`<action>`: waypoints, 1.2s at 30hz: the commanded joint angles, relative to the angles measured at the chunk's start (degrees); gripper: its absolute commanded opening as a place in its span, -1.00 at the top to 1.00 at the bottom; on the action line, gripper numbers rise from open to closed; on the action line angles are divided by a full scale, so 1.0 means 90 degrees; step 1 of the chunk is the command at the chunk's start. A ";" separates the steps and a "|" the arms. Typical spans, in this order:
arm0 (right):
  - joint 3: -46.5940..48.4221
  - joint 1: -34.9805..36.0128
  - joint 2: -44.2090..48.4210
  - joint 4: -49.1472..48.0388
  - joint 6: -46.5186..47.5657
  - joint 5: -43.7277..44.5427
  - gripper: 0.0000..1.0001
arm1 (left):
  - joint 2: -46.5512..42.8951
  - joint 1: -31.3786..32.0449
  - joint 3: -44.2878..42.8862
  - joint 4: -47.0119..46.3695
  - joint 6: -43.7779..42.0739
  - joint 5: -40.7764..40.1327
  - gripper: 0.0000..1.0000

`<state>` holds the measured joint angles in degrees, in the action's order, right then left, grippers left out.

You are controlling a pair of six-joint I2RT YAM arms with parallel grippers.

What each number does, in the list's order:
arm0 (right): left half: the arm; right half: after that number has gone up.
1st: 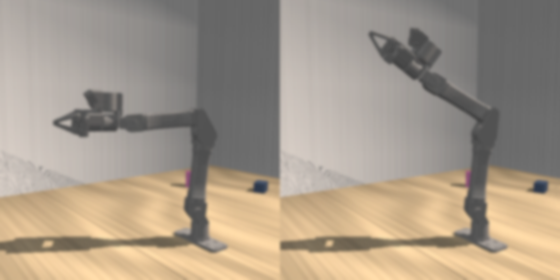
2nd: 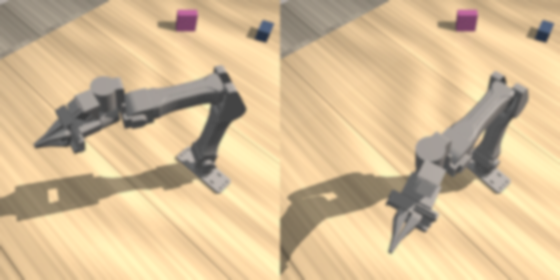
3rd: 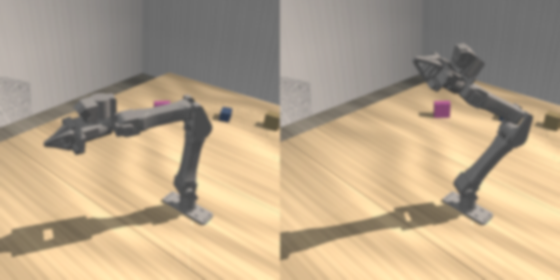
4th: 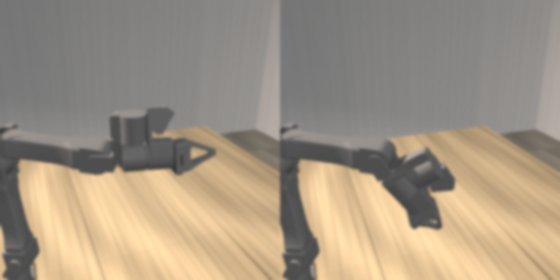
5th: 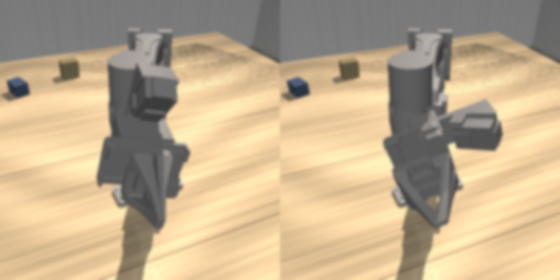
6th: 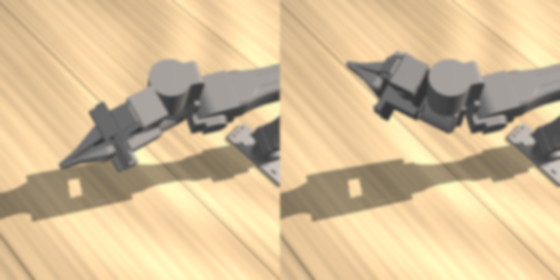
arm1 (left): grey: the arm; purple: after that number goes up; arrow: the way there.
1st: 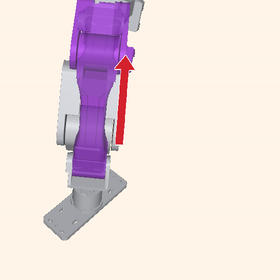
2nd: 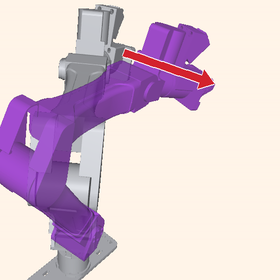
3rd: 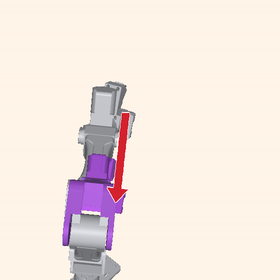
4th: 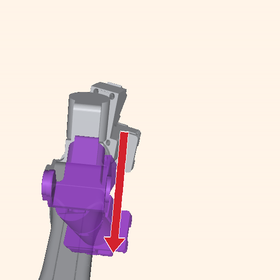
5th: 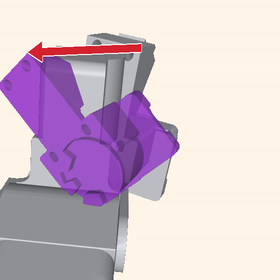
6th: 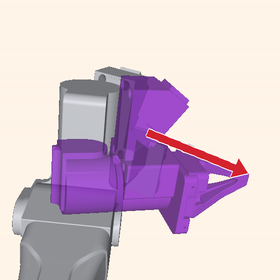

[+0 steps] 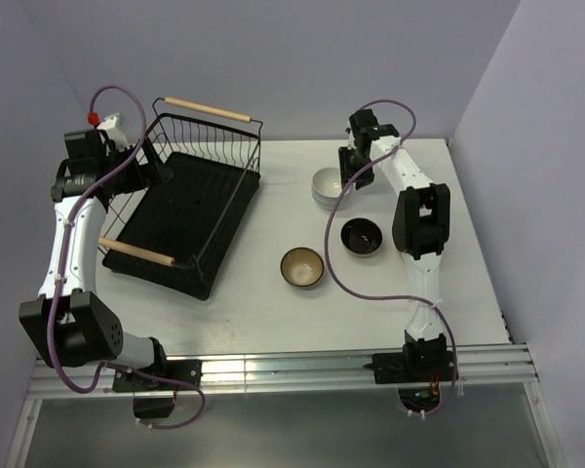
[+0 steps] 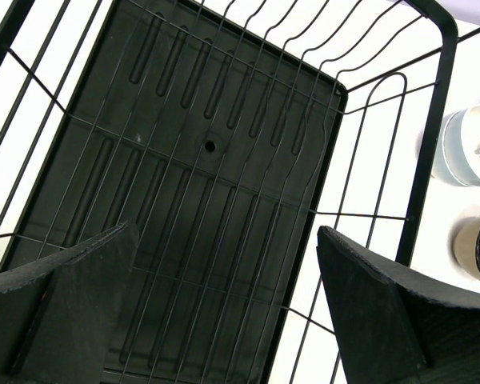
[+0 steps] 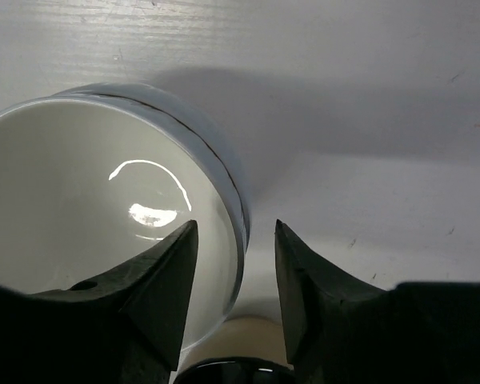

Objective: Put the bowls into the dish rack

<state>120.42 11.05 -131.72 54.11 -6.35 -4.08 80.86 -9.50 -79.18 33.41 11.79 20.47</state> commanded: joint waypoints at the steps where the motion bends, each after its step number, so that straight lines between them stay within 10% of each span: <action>1: 0.0419 0.0052 0.0280 0.0072 -0.0076 0.0014 -0.03 | -0.0039 0.0020 -0.0031 -0.0255 0.0057 0.0138 -0.99; 12: 0.0536 0.0061 0.0320 0.0169 -0.0076 -0.0153 0.43 | 0.0010 0.0020 -0.0089 -0.0255 0.0086 0.0050 -0.99; 17: 0.0546 0.0062 0.0378 0.0189 -0.0134 -0.0201 0.98 | 0.0049 0.0020 -0.0138 -0.0226 0.0077 0.0060 -0.99; 36: 0.0497 -0.0309 0.1744 -0.0737 -0.0534 -0.2133 1.00 | -0.0166 -0.0087 -0.0772 -0.0157 -0.0519 0.0517 -0.99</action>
<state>122.37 10.17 -125.86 54.37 -8.80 -14.41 81.71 -9.56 -81.45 34.04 9.96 21.76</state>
